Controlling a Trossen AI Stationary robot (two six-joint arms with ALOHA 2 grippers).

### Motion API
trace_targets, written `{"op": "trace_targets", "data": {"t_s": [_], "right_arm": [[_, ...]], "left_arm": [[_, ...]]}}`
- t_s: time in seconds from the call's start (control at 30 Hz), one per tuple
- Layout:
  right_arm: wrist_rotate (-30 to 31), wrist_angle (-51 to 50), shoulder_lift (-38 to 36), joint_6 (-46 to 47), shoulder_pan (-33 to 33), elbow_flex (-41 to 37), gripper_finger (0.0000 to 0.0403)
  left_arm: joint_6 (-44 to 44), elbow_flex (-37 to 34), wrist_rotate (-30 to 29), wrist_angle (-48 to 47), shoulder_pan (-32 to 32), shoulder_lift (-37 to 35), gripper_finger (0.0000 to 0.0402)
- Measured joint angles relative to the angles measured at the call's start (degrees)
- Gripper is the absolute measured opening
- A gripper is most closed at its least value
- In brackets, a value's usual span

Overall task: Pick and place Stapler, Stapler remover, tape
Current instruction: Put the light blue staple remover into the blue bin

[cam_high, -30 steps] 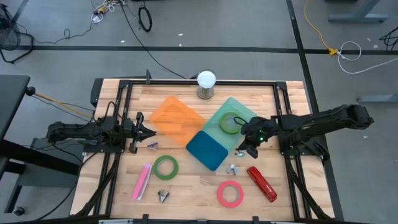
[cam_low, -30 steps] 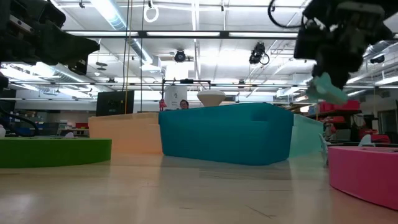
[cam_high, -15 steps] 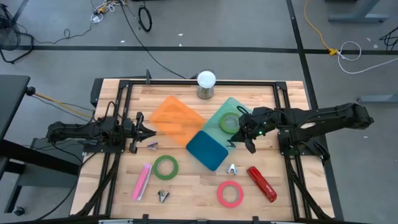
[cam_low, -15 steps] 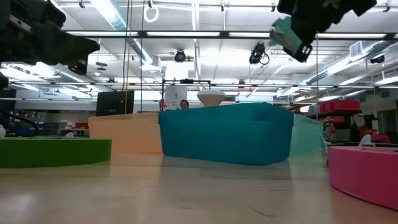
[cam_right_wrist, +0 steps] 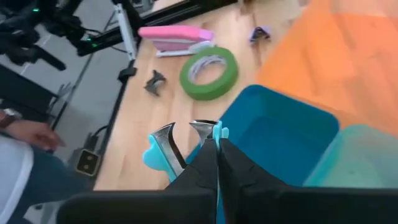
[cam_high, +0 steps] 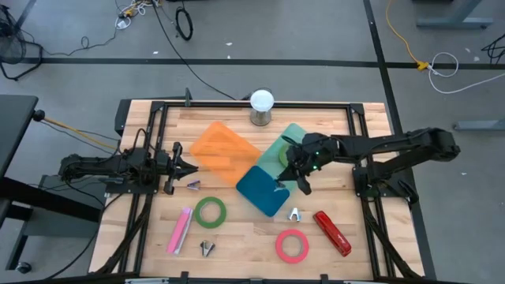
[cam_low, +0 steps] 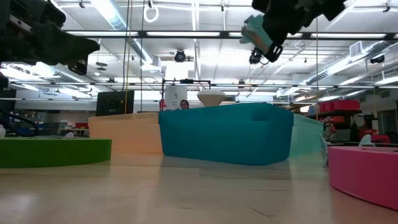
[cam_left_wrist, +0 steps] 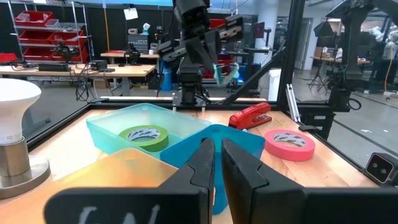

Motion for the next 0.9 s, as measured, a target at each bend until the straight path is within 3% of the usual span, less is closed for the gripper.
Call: {"op": "trace_targets", "data": {"t_s": [0.4,0.67,0.9], "right_arm": [[0.32,3.39,1.21,-1.72,-6.81,0.0,0.0],[3.79,5.49,1.32,0.2,-8.1,0.0,0.0],[6.71,-0.54,2.9,-1.71,-7.12,7.88,0.0]], "left_arm": [[0.0,0.01,-0.02,0.0,-0.01,0.0,0.0032],[-0.01,0.01,0.01,0.0,-0.01,0.0,0.0032],[-0.01,0.01,0.01,0.0,-0.02,0.0,0.0032]]}}
